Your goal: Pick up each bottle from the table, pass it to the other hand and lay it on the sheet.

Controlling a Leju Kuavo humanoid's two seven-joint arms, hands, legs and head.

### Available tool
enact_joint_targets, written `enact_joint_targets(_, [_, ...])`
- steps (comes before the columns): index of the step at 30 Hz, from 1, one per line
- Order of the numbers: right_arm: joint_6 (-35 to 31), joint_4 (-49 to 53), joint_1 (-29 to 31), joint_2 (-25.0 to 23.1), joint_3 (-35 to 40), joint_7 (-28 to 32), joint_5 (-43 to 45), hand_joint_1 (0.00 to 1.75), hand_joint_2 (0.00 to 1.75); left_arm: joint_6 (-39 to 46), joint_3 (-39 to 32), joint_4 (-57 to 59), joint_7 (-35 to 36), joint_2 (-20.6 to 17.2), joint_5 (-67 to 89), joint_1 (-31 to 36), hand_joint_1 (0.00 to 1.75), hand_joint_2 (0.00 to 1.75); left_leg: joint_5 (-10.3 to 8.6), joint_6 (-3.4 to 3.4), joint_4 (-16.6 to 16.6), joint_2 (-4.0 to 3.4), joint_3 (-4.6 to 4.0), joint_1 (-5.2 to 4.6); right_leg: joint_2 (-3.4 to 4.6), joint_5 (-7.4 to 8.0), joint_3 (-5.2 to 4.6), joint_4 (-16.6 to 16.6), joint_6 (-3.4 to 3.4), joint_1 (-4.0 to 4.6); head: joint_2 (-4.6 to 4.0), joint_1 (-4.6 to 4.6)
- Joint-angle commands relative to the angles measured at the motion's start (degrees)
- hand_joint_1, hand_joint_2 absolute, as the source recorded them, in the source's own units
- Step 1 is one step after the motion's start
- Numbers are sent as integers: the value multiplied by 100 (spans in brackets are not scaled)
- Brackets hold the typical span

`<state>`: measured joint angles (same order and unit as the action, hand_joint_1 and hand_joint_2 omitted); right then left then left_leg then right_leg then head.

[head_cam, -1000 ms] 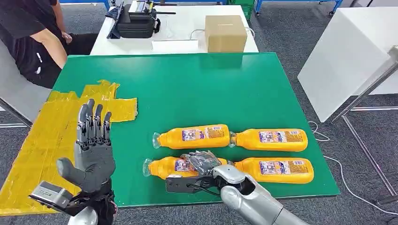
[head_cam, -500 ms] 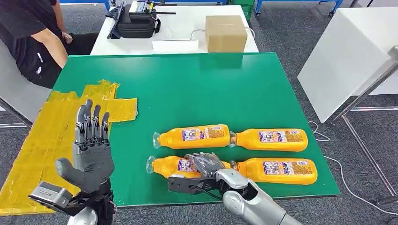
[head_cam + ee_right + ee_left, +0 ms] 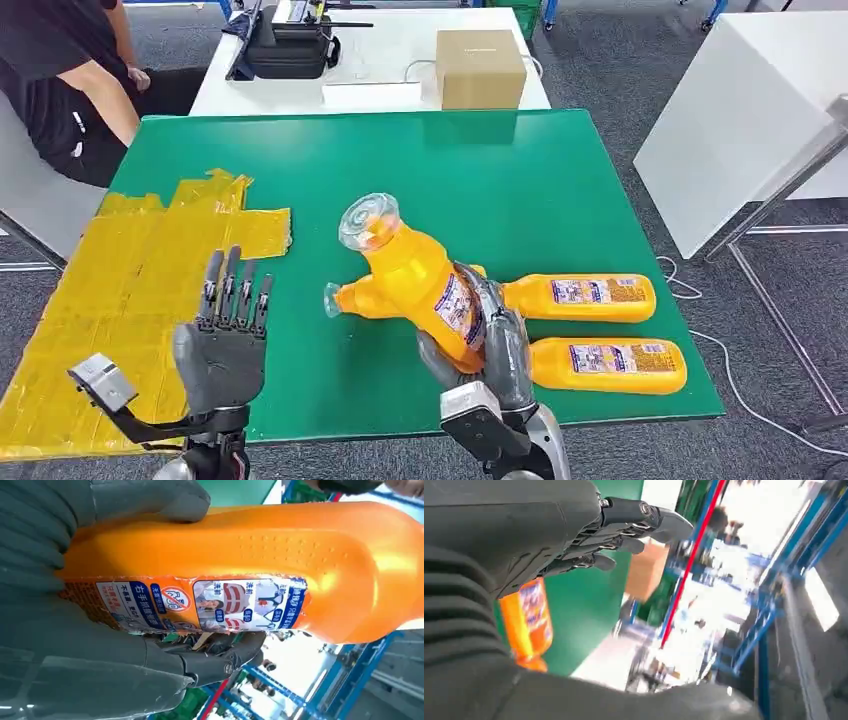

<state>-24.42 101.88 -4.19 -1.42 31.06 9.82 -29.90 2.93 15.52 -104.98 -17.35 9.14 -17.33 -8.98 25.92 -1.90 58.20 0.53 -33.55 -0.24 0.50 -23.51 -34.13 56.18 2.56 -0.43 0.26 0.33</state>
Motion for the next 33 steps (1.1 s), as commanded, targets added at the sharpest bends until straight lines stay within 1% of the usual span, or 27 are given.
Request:
enact_joint_targets(1, [519,-655,627,-3,179,-302,-220,175,175,-260,336,477,73,-339,27,216,0,175,7,15,-14,-21,37,6,12,0,31,-14,-9,7,0,-2])
enact_joint_targets(2, [526,-702,664,-30,188,-305,-218,175,175,-262,334,486,74,-329,28,228,0,175,3,10,-10,-15,23,3,8,1,19,-8,-5,3,0,-2])
enact_joint_targets(3, [526,-702,664,-30,188,-305,-218,175,175,-262,334,486,74,-329,28,228,0,175,6,13,-14,-15,35,5,6,-1,31,-13,-7,6,0,0])
enact_joint_targets(6, [526,-702,664,-30,188,-305,-218,175,175,-262,334,486,74,-329,28,228,0,175,1,7,-9,-3,18,2,-1,-1,15,-6,-3,3,0,0])
enact_joint_targets(7, [526,-702,664,-30,188,-305,-218,175,175,-262,334,486,74,-329,28,228,0,175,6,12,-13,-8,33,6,1,-4,30,-11,-7,7,0,-2])
enact_joint_targets(9, [526,-702,664,-30,188,-305,-218,175,175,-262,334,486,74,-329,28,228,0,175,3,7,-9,-6,21,4,2,-2,18,-6,-3,5,0,-2])
enact_joint_targets(10, [526,-702,664,-30,188,-305,-218,175,175,-262,334,486,74,-329,28,228,0,175,7,11,-12,-10,33,6,3,-4,30,-9,-5,6,0,-2])
enact_joint_targets(12, [526,-702,664,-30,188,-305,-218,175,175,-262,334,486,74,-329,28,228,0,175,1,6,-7,-3,15,3,0,-1,13,-5,-3,3,0,0])
enact_joint_targets(13, [526,-702,664,-30,188,-305,-218,175,175,-262,334,486,74,-329,28,228,0,175,6,11,-11,-6,32,7,-1,-5,31,-10,-6,7,0,-2])
enact_joint_targets(14, [526,-702,664,-30,188,-305,-218,175,175,-262,334,486,74,-329,28,228,0,175,4,8,-8,-5,22,5,0,-3,21,-6,-4,5,0,0])
enact_joint_targets(16, [856,-907,838,-5,306,-559,-255,175,175,-392,352,495,83,-341,88,259,0,175,7,13,-13,-10,39,6,2,-5,37,-11,-8,7,0,0])
enact_joint_targets(19, [1266,-1294,1149,-114,509,-867,-434,175,175,-496,361,519,75,-323,306,311,0,175,3,9,-8,-15,21,5,10,1,18,-7,-6,5,0,-2])
enact_joint_targets(24, [1770,-1623,1678,-156,1075,-1097,-521,175,175,-544,153,523,86,-233,372,296,0,175,5,12,-8,-25,23,6,19,2,16,-5,-7,6,0,-2])
enact_joint_targets(26, [1964,-1777,1909,-156,1328,-1179,-493,175,175,-552,24,493,101,-203,364,275,0,175,9,17,-13,-32,40,7,23,-1,30,-7,-10,7,0,0])
enact_joint_targets(27, [2054,-1841,2004,-145,1451,-1231,-485,175,175,-564,-55,445,90,-121,355,238,0,175,8,13,-11,-33,31,6,26,1,21,-5,-8,6,0,-2])
enact_joint_targets(28, [2125,-1916,2088,-153,1555,-1269,-465,175,175,-596,-96,401,90,-85,358,212,0,175,4,8,-6,-21,18,5,16,2,12,-1,-4,5,0,-2])
enact_joint_targets(30, [2243,-2054,2237,-159,1737,-1338,-466,175,175,-691,-130,371,120,-71,323,202,0,175,11,14,-9,-32,37,9,24,-2,29,-4,-7,8,0,-2])
enact_joint_targets(31, [2314,-2135,2313,-171,1825,-1369,-445,175,175,-723,-170,378,124,-64,295,202,0,175,5,10,-6,-24,22,8,19,1,17,-1,-4,7,0,0])
enact_joint_targets(33, [2387,-2201,2420,-152,1990,-1382,-473,175,175,-780,-260,393,127,-47,198,191,0,175,10,13,-9,-25,36,10,18,-3,31,-4,-6,9,0,0])
